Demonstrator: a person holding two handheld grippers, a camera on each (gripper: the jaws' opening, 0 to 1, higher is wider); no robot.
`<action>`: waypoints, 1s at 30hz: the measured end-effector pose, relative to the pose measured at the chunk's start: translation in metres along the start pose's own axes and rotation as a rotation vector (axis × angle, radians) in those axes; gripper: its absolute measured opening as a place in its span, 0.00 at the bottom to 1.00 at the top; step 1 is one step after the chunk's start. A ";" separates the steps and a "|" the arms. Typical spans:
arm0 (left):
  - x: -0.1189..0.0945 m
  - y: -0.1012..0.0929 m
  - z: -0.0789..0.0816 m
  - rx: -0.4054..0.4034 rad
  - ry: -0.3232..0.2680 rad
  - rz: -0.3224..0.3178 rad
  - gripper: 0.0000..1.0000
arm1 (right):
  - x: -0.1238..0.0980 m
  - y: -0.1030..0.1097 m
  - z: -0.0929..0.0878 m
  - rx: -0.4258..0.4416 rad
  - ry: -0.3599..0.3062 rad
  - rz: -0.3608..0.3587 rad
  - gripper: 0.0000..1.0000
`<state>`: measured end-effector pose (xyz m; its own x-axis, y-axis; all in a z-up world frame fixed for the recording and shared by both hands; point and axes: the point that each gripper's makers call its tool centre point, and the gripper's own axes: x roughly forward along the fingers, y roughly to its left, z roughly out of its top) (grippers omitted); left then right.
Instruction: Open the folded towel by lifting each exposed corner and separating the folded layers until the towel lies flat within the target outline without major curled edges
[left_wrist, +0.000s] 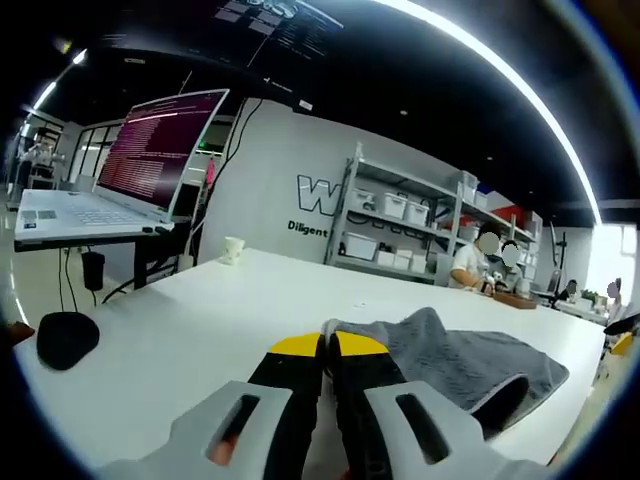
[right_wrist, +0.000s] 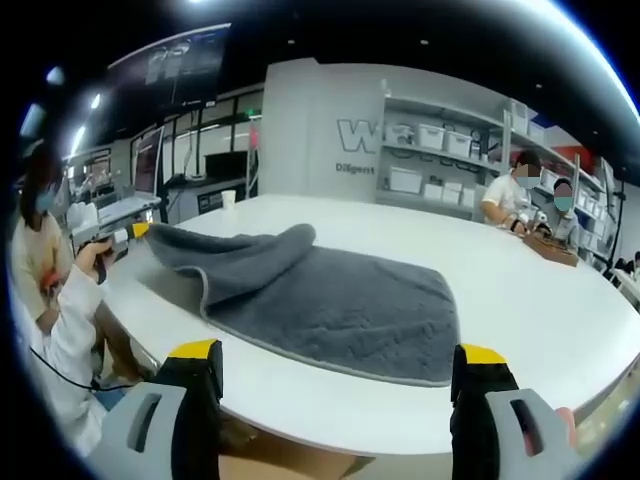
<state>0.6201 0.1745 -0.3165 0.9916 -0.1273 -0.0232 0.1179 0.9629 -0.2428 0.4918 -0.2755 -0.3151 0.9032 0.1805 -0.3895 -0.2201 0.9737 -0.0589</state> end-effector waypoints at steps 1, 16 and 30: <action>0.000 0.001 -0.001 0.001 0.002 0.002 0.03 | 0.000 0.000 0.000 0.000 0.001 0.000 0.95; -0.008 0.018 0.005 -0.050 -0.041 0.042 0.04 | 0.000 0.002 0.001 0.000 -0.001 0.003 0.95; -0.018 0.020 0.022 -0.010 -0.094 0.079 0.04 | -0.001 0.003 0.001 -0.004 -0.001 0.008 0.94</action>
<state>0.6058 0.2011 -0.2998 0.9984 -0.0276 0.0486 0.0391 0.9666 -0.2533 0.4908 -0.2723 -0.3144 0.9018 0.1881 -0.3890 -0.2284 0.9717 -0.0597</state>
